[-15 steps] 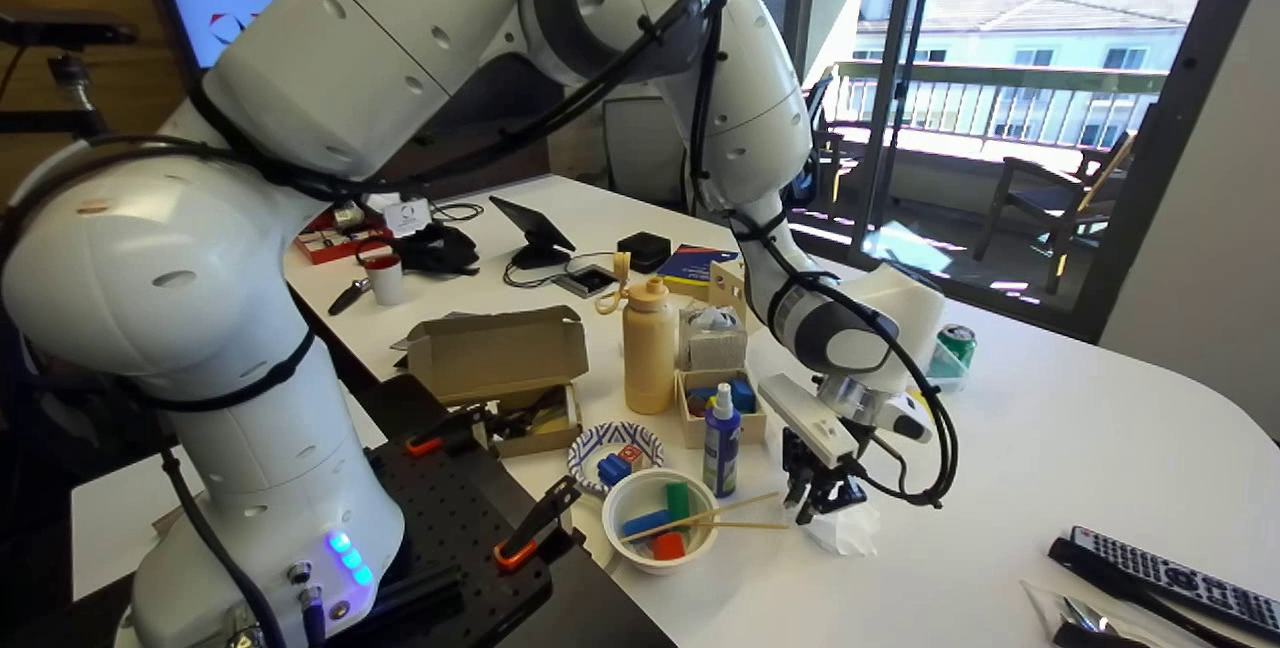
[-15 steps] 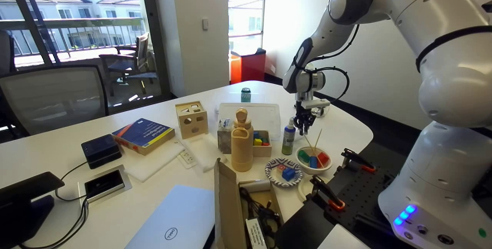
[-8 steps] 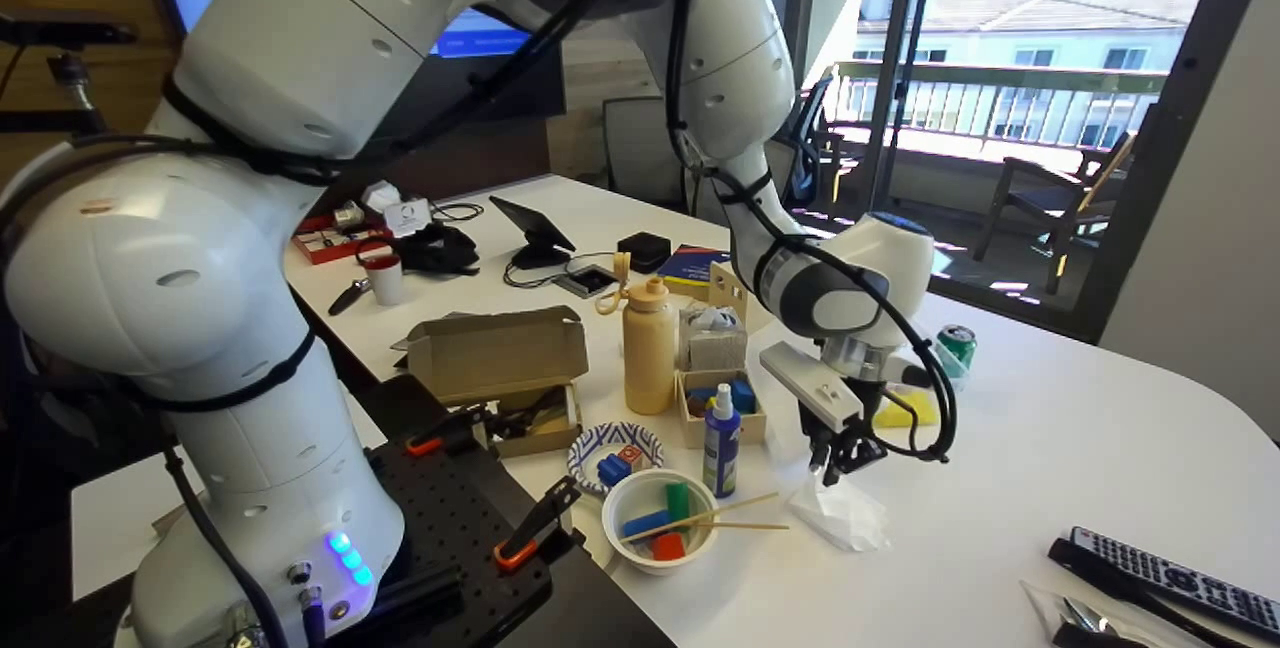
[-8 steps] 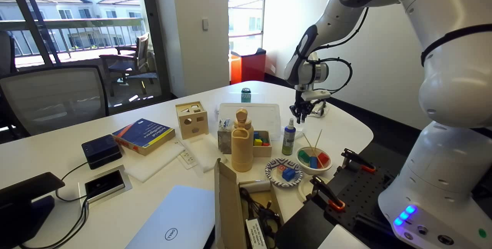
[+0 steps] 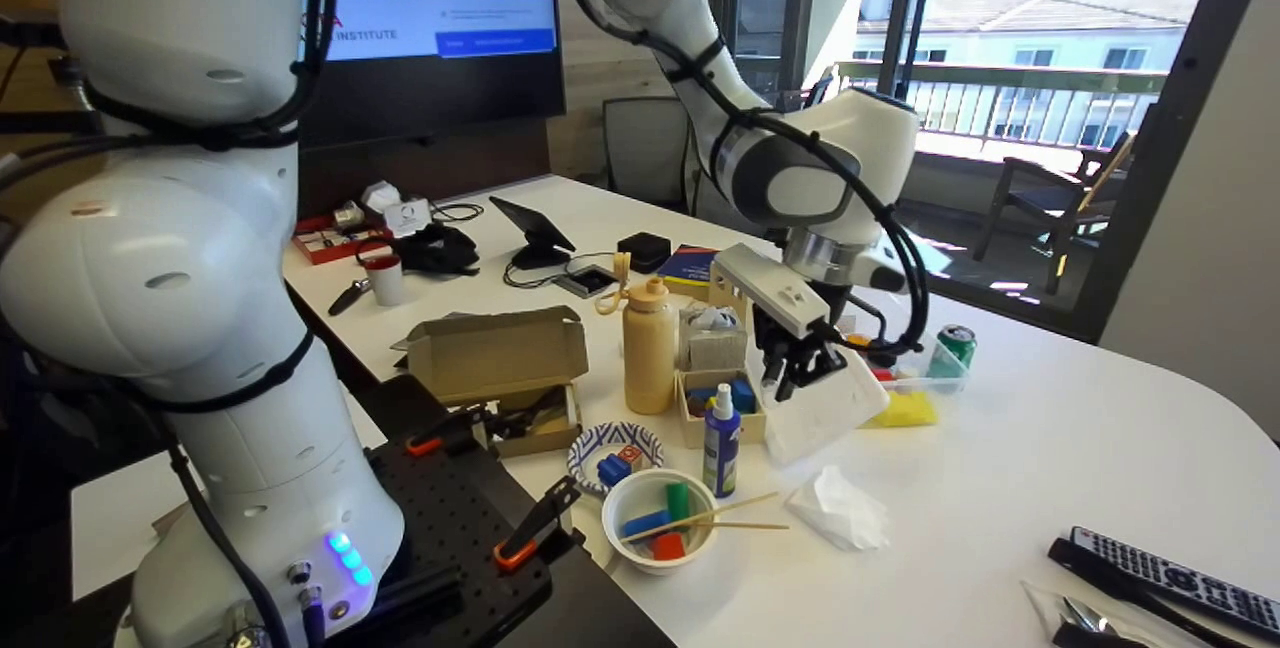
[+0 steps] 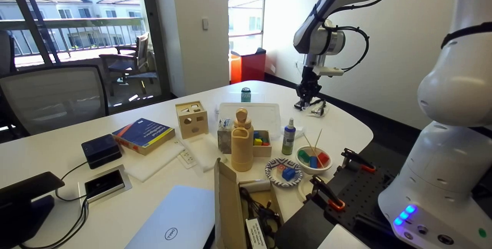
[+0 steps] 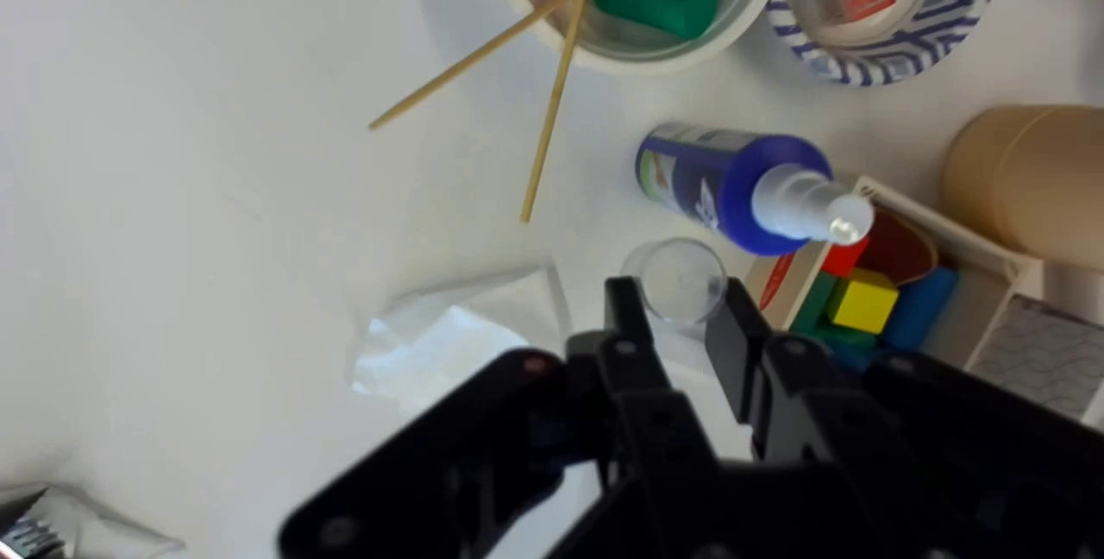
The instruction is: Pick up the clear cap and put it on the blue bottle
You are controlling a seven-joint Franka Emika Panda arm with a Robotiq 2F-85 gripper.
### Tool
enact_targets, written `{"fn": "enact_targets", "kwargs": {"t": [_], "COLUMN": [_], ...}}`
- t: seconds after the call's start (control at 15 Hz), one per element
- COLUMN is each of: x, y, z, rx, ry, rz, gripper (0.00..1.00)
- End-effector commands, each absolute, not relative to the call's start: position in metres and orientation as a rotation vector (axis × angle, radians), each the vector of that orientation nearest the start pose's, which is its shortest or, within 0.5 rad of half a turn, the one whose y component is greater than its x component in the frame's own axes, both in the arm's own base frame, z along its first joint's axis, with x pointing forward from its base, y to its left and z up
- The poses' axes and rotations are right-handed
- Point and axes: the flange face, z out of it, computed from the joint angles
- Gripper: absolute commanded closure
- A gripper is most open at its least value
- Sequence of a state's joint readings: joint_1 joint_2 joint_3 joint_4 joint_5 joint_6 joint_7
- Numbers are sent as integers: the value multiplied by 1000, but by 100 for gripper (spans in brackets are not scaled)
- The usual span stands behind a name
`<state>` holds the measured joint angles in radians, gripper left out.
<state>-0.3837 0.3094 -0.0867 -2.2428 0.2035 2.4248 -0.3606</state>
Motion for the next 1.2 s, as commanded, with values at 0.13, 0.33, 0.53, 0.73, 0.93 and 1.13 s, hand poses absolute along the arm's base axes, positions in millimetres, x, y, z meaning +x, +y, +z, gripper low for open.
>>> {"fn": "enact_targets", "kwargs": {"t": [0.13,0.33,0.53,0.73,0.93,1.13], "x": [417,418,427,436,444,451], "y": [-184,-169,-165,-166,-162,-160], "z": [258,260,257,247,230,216], "rx": [-2894,-2906,-2933,-2963,-2981,-2996], "ry": [245,229,226,226,207,197], "rz": [90,67,65,63,86,123], "gripper": [94,94,94,94,94,94]}}
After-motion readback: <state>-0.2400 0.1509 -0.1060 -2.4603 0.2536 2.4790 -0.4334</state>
